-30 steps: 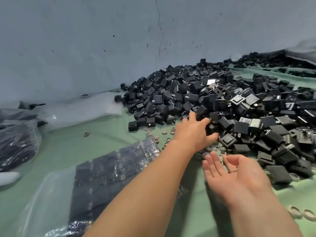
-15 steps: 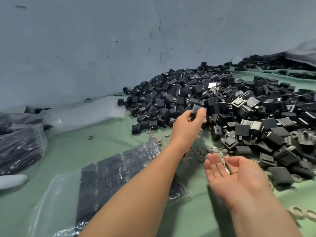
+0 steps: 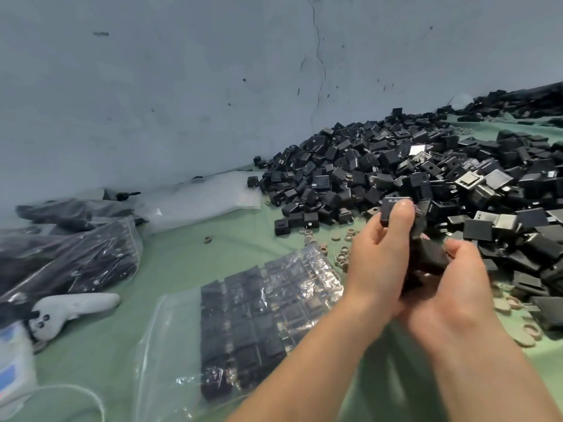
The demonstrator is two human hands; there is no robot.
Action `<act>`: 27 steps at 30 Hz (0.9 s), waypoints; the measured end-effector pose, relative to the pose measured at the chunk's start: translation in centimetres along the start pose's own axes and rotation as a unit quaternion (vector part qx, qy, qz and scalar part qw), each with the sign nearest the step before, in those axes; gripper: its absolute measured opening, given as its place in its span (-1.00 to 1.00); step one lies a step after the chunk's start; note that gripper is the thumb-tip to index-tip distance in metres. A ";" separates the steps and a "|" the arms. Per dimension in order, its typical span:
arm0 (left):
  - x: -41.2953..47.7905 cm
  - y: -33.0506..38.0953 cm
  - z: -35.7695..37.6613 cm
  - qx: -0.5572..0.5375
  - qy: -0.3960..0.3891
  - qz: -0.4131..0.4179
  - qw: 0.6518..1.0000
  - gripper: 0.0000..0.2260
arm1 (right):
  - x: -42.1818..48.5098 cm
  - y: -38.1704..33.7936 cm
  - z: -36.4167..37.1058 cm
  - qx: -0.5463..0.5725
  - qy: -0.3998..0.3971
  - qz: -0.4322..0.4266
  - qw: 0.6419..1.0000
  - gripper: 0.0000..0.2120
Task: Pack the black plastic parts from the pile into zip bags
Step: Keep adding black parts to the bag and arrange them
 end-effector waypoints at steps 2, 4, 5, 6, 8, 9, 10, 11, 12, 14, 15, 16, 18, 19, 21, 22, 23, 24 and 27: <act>-1.5 0.0 -0.1 -0.004 -0.005 0.015 1.000 -0.65 | -0.2 0.2 0.5 -0.002 -0.005 -0.017 1.000 -0.70; -2.6 0.0 -0.2 0.001 -0.004 0.034 0.999 -0.67 | -0.6 0.5 0.7 0.008 -0.008 -0.018 1.000 -0.67; -3.1 0.2 -0.5 0.002 0.002 0.046 0.999 -0.69 | -0.8 0.6 0.9 0.016 -0.010 -0.012 1.000 -0.68; -3.5 0.5 -0.8 0.002 0.013 0.056 0.998 -0.73 | -1.0 0.9 1.1 0.024 -0.014 -0.005 1.000 -0.71; -4.5 1.3 -1.5 -0.020 0.042 0.067 0.997 -0.79 | -1.3 1.5 1.2 0.043 -0.025 0.016 0.999 -0.73; -4.9 1.7 -1.9 -0.044 0.055 0.075 0.995 -0.82 | -1.3 1.9 1.2 0.055 -0.028 0.030 0.998 -0.72; -5.5 2.2 -2.4 -0.072 0.070 0.080 0.992 -0.84 | -1.4 2.3 1.2 0.071 -0.027 0.044 0.996 -0.73; -6.2 2.7 -3.1 -0.094 0.092 0.082 0.988 -0.86 | -1.5 2.7 1.3 0.087 -0.025 0.058 0.994 -0.73; -7.1 3.2 -4.1 -0.105 0.120 0.085 0.983 -0.87 | -1.7 3.2 1.5 0.097 -0.027 0.068 0.993 -0.73; -9.4 3.8 -7.4 -0.098 0.183 0.096 0.974 -0.86 | -1.9 4.1 2.1 0.091 -0.036 0.073 0.993 -0.70; -10.7 4.1 -9.6 -0.090 0.218 0.097 0.967 -0.86 | -2.0 4.6 2.4 0.083 -0.038 0.075 0.993 -0.68; -12.0 4.4 -11.9 -0.085 0.257 0.099 0.958 -0.88 | -2.2 5.1 2.7 0.077 -0.042 0.082 0.993 -0.66; -14.3 4.6 -17.0 -0.082 0.340 0.104 0.931 -0.92 | -2.6 6.1 3.4 0.066 -0.050 0.105 0.991 -0.61; -15.4 4.4 -19.7 -0.076 0.381 0.099 0.916 -0.93 | -2.8 6.6 3.6 0.062 -0.053 0.119 0.990 -0.61; -17.3 3.5 -23.9 -0.040 0.450 0.058 0.890 -0.86 | -3.1 7.6 4.1 0.053 -0.057 0.147 0.986 -0.68; -18.3 2.6 -25.5 -0.015 0.479 0.032 0.877 -0.82 | -3.2 8.0 4.2 0.051 -0.058 0.158 0.984 -0.69; -19.0 1.7 -26.8 0.002 0.504 0.008 0.864 -0.78 | -3.3 8.5 4.3 0.051 -0.057 0.169 0.983 -0.70; -19.6 0.9 -27.8 0.010 0.520 -0.009 0.854 -0.77 | -3.3 8.9 4.4 0.052 -0.055 0.178 0.981 -0.70; -19.8 -0.5 -28.8 -0.008 0.505 -0.023 0.863 -0.79 | -3.5 9.9 4.6 0.058 -0.056 0.198 0.977 -0.69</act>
Point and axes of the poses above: each hand's wrist, its own x-axis towards the middle knuckle, its own z-axis out of the palm, y = z × x, the point moved 3 cm from there along x, towards the middle knuckle, and after that the axes turned 1 degree about -y, right-handed, at the moved point
